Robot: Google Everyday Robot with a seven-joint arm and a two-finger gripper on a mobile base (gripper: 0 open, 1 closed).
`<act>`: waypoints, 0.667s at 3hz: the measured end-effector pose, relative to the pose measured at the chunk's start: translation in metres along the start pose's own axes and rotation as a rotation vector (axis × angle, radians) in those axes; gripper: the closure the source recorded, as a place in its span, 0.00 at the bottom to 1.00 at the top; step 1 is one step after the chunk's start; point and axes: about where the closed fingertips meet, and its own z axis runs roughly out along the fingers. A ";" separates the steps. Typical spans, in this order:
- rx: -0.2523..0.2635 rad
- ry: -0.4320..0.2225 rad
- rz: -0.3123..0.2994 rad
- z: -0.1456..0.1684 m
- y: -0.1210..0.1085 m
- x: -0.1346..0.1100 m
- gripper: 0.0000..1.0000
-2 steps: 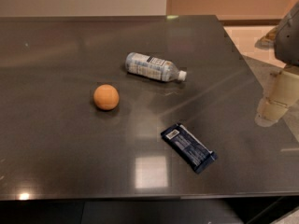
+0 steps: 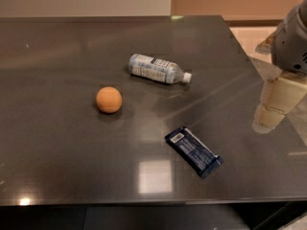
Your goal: Move rxbar blueberry near blue plastic bottle
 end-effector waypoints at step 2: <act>-0.052 0.036 0.074 0.039 0.042 -0.029 0.00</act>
Offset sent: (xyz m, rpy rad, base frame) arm -0.0391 0.0732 -0.0766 0.0156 0.1320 -0.1363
